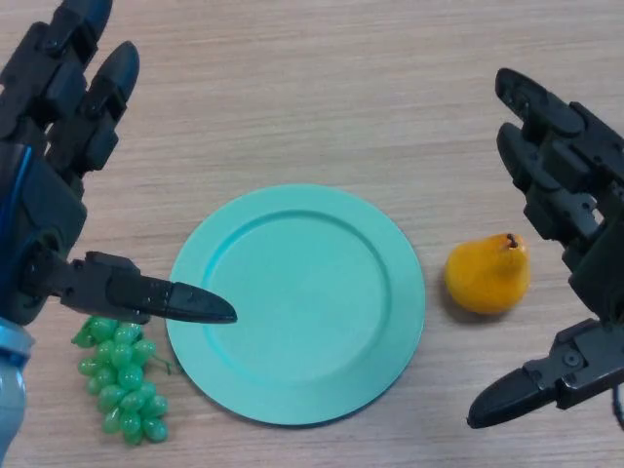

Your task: Pick up the yellow pear and place it on the plate

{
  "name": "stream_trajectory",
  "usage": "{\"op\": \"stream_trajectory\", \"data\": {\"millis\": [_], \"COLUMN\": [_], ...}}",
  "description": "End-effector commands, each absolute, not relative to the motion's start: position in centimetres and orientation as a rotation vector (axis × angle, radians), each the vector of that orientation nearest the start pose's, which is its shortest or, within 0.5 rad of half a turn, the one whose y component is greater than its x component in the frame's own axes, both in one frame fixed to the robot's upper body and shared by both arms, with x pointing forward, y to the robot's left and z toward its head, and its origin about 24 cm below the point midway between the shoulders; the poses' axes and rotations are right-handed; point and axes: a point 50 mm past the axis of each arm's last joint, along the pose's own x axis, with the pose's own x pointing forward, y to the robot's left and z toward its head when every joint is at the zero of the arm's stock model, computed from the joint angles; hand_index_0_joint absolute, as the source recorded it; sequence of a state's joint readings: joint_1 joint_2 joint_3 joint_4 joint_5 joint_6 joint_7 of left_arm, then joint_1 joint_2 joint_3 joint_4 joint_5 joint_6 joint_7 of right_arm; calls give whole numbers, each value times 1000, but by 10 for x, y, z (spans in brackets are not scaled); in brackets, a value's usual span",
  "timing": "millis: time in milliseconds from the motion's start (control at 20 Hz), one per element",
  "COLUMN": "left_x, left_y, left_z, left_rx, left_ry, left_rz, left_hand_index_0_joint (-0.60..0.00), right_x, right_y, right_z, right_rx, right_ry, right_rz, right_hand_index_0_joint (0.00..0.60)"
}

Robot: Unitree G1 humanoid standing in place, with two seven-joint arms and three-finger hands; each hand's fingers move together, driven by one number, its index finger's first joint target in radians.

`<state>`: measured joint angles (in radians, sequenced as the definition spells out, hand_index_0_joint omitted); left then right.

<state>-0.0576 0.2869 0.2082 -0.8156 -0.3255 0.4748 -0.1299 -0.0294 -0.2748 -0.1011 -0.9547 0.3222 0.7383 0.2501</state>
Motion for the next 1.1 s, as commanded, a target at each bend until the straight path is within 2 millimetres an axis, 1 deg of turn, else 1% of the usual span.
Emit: {"op": "stream_trajectory", "data": {"millis": [50, 150, 350, 500, 600, 650, 800, 850, 1000, 1100], "left_x": [198, 200, 202, 204, 204, 206, 209, 209, 209, 208], "left_y": [190, 190, 193, 194, 196, 199, 207, 209, 212, 217], "left_z": [225, 224, 221, 215, 207, 203, 204, 201, 193, 197], "left_rx": [140, 133, 122, 113, 147, 192, 206, 213, 261, 269], "left_ry": [-620, -595, -585, -546, -502, -488, -535, -527, -460, -483], "left_rz": [-166, -172, -166, -174, -193, -186, -156, -156, -178, -155], "left_hand_index_0_joint": [0, 0, 0, 0, 0, 0, 0, 0, 0, 0], "right_x": [190, 190, 197, 209, 225, 235, 258, 266, 290, 304], "right_y": [-148, -150, -151, -156, -162, -165, -175, -180, -193, -201], "right_z": [216, 217, 214, 213, 210, 208, 201, 196, 175, 158], "right_rx": [-166, -176, -190, -183, -192, -211, -263, -283, -377, -404], "right_ry": [-425, -444, -438, -454, -487, -494, -529, -534, -521, -482], "right_rz": [411, 405, 392, 362, 326, 307, 240, 215, 159, 129], "right_hand_index_0_joint": [0, 0, 0, 0, 0, 0, 0, 0, 0, 0]}}
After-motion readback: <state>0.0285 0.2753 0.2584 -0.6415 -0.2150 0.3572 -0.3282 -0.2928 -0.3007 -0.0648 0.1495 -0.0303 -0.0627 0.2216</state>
